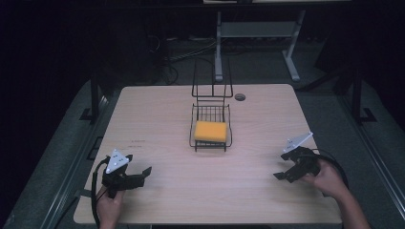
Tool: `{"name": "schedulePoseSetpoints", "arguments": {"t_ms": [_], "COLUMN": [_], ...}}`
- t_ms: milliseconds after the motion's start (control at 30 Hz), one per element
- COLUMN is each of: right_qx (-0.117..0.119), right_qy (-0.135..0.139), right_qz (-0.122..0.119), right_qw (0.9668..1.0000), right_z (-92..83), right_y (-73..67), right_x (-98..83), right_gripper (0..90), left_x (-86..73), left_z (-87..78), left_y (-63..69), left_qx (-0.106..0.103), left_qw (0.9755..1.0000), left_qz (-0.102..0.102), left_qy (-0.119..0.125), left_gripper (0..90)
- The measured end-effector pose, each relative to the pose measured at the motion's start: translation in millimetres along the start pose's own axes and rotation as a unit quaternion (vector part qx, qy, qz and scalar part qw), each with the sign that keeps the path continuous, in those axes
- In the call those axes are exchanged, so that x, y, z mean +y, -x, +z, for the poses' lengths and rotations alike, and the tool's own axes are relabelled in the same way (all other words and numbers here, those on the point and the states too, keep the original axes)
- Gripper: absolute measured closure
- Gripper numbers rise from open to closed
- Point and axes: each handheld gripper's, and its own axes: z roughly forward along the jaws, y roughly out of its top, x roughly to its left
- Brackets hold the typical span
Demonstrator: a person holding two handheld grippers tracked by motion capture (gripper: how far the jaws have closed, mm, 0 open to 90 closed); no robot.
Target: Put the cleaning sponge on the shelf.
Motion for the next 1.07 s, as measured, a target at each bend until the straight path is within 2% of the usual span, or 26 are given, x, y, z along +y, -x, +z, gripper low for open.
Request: {"name": "schedulePoseSetpoints", "arguments": {"t_ms": [533, 933, 1067], "right_qx": [0.002, -0.009, -0.025], "right_qy": [0.003, 0.004, 0.001], "right_qz": [0.004, 0.001, -0.004], "right_qw": [1.0, 1.0, 0.9997], "right_z": [0.2, -1.4, -1.8], "right_y": [-14.5, -34.6, -41.2], "right_x": [-16.5, -31.7, -35.1], "right_gripper": [14.8, 14.7, 14.7], "left_x": [-0.4, -0.7, -0.8], "left_z": [-0.4, 0.3, 0.4], "left_y": [-0.6, -0.1, -0.8], "left_qx": [0.001, 0.001, 0.001], "left_qw": [1.0, 1.0, 1.0], "left_qz": [0.002, 0.001, 0.0], "left_qy": [-0.002, 0.0, 0.0], "left_gripper": [14.1, 14.1, 14.0]}}
